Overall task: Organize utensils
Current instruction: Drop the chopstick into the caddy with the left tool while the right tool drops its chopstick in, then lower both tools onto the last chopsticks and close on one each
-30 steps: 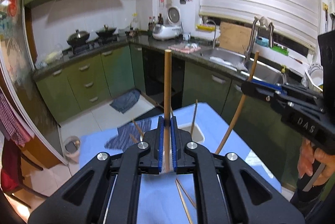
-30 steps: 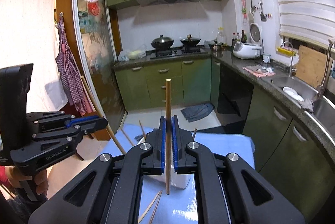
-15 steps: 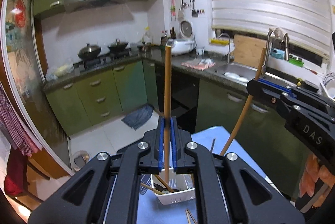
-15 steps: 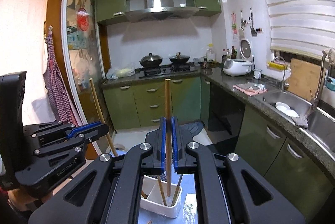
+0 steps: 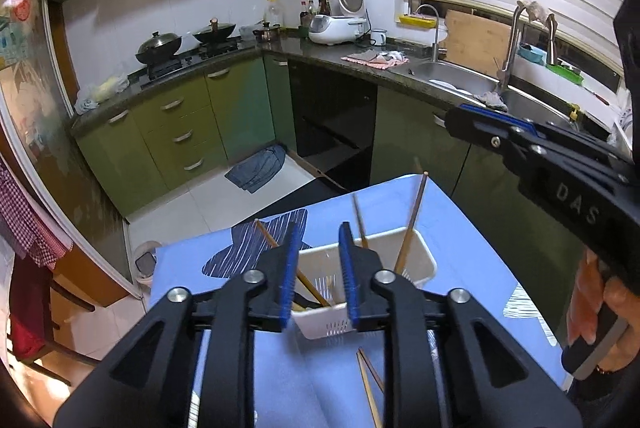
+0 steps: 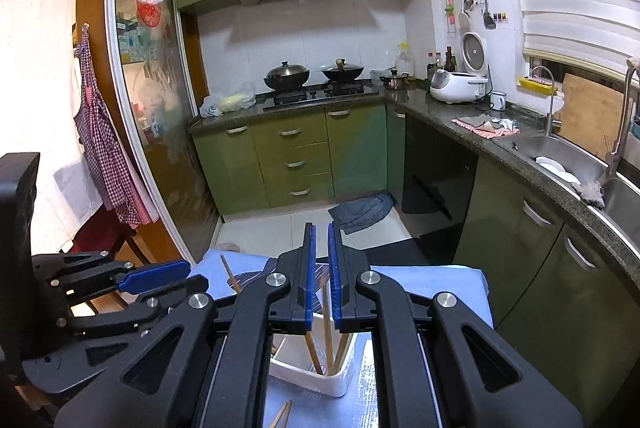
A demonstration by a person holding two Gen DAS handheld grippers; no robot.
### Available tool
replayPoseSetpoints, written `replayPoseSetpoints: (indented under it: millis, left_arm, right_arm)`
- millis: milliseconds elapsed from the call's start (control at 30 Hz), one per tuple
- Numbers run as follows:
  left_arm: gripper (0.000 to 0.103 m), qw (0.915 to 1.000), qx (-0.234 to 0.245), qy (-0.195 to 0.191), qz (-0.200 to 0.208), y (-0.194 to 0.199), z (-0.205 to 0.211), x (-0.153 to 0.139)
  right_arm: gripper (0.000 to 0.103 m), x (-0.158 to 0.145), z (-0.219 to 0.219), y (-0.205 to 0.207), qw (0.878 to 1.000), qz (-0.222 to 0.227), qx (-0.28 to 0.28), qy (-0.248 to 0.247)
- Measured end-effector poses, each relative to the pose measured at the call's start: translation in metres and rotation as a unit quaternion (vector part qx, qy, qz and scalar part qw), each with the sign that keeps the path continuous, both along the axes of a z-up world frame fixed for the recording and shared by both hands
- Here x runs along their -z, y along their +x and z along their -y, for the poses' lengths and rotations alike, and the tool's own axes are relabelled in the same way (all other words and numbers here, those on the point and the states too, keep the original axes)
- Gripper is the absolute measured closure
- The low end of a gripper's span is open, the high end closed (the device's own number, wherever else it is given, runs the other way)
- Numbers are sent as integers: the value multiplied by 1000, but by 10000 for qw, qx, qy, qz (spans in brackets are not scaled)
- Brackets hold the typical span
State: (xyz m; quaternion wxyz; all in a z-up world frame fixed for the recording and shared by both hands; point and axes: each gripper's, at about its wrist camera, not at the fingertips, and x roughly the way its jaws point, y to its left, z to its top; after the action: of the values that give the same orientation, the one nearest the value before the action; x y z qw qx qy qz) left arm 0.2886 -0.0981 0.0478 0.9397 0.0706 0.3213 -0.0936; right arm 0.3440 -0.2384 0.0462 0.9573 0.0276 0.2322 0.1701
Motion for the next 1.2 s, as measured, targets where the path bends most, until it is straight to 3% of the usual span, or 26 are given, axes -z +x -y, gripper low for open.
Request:
replayPoseSetpoints:
  millis: [167,267,333,433,600,700,767,833,967,1200]
  left_arm:
    - [77,10000,77,2,-4,-17,-2,-2]
    - [68,9996,202,-48,-209,-31,-3,9]
    - [67,9988,269,-43,-411,-39,-3,23]
    - [67,9956,356,-5,-871,-48,-1,56]
    - [67,9798,409,-98,-1956,-47,7,132]
    - [67,9706,344,-49,-2383,-42,16,171]
    - [68,9672,306,-29,-2522,-38,22,184]
    - [77,9633,235,21,-2673,-35,25,198]
    - [82,9617,112,113,-2736,-31,29,210]
    - [82,9573,-59,299,-2876,-25,33,227]
  right_arm:
    - [89,-9,7,-24,9998,165,-24,104]
    - [89,-6,15,-53,9996,262,-42,138]
    - [89,6,22,-72,9996,233,-33,146]
    - [77,30,35,-99,9999,95,64,117]
    - [77,79,58,-122,9987,-302,409,18]
    - [77,110,74,-127,9961,-655,581,57]
    - [77,127,81,-128,9945,-858,598,110]
    - [77,139,87,-129,9931,-999,601,121]
    - [77,153,91,-130,9919,-1130,563,158]
    - [77,158,101,-126,9906,-1213,560,307]
